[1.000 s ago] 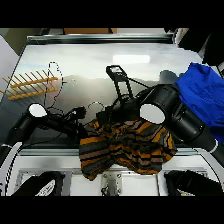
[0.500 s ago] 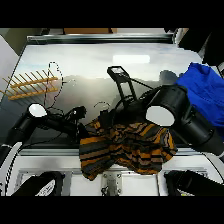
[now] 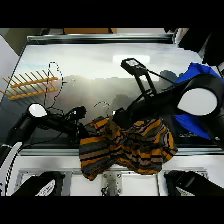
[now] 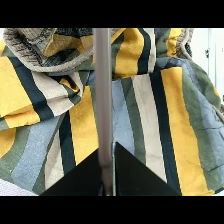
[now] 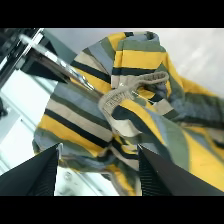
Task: Fold the clothes and pants, and hang the long-sleeved shirts on hangers.
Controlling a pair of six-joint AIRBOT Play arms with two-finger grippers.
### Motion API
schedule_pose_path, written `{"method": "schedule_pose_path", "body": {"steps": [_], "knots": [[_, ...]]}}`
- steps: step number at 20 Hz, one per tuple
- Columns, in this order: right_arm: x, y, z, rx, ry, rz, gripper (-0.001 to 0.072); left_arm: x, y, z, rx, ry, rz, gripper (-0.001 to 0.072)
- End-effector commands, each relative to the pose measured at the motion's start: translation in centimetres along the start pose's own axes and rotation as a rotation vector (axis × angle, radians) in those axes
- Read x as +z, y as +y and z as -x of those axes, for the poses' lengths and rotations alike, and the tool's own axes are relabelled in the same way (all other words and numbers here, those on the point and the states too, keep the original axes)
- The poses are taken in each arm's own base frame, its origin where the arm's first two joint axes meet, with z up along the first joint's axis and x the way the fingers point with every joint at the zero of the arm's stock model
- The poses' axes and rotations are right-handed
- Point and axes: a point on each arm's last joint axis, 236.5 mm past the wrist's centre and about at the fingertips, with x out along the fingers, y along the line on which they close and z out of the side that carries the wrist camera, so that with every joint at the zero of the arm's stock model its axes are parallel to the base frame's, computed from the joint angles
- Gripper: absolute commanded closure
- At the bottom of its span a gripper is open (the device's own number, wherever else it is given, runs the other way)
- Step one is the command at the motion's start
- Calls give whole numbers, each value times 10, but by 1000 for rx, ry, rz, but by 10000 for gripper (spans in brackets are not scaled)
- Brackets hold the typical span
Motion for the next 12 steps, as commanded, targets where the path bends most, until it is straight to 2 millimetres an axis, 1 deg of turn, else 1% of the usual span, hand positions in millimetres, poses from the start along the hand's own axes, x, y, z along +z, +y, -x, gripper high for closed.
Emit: {"method": "schedule_pose_path", "body": {"steps": [1,3,5,6,8,9,12], "knots": [[-2,-10,15,31,-5,150,191,0,0,0,-1,1,1,696],[0,-23,21,8,-17,207,193,0,-1,0,-3,1,1,696],[2,-36,33,7,-52,306,192,-1,-3,0,-14,2,1,696],[1,-40,39,34,-80,330,193,-1,-5,0,-21,3,1,696],[-6,-59,51,81,-158,342,193,-1,-5,0,-23,3,1,696],[-12,-72,53,87,-189,338,193,-1,-5,0,-23,3,1,696],[-38,-128,52,89,-290,255,194,-1,-6,0,-27,3,1,696]]}}
